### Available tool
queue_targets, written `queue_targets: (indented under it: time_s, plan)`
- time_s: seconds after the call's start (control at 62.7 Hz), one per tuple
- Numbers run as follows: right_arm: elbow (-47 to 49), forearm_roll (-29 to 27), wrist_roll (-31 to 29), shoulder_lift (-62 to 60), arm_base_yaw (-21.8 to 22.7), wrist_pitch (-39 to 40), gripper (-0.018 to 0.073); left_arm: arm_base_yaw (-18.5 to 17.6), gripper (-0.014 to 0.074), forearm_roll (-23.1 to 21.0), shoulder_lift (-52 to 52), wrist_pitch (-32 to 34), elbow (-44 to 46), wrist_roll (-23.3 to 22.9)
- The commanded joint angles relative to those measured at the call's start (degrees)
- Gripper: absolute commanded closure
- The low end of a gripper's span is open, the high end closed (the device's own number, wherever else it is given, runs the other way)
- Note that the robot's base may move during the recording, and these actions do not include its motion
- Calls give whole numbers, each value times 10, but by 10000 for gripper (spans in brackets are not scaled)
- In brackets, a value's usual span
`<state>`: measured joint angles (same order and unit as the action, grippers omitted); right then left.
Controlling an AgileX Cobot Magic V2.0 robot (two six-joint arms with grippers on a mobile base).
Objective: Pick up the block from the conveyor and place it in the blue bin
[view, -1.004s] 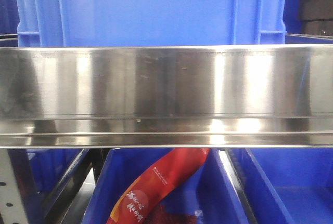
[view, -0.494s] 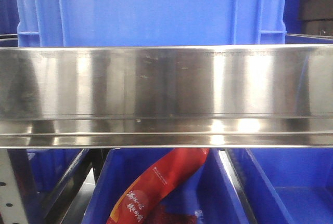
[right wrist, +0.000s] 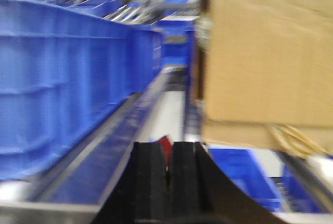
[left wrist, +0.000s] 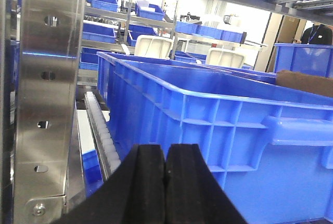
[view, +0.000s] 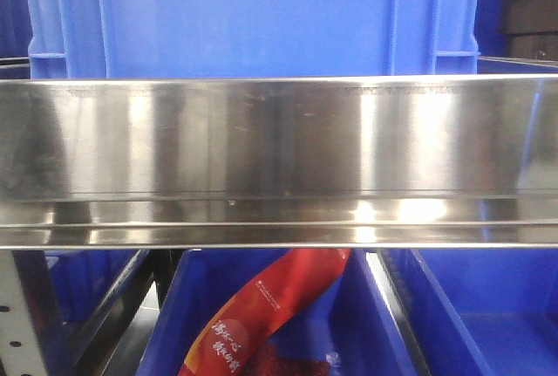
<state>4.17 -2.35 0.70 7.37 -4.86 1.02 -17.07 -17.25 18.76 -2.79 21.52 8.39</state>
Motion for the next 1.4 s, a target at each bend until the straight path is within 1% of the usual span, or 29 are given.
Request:
queue_targets:
  time_s: [0.0, 0.048, 0.08, 0.112, 0.239, 0.43, 1.387]
  plan:
    - [-42, -6, -2, -36, 14, 49, 721, 2, 708, -4, -2, 9, -1, 0]
    - [-42, -9, -2, -53, 15, 55, 721, 2, 708, -4, -2, 9, -1, 0]
    - [-42, -9, -2, -64, 15, 14, 721, 2, 708, -4, -2, 9, -1, 0]
    - [-42, -9, -3, -74, 15, 6, 721, 2, 708, -4, -2, 9, -1, 0]
    - [-42, -7, -27, -74, 15, 19, 721, 2, 708, -4, -2, 9, -1, 0]
    - [-42, -7, -27, -74, 15, -2, 721, 2, 708, -4, -2, 9, -1, 0]
    - [-42, -7, -27, -74, 15, -2, 721, 2, 708, -3, -2, 6, -5, 0]
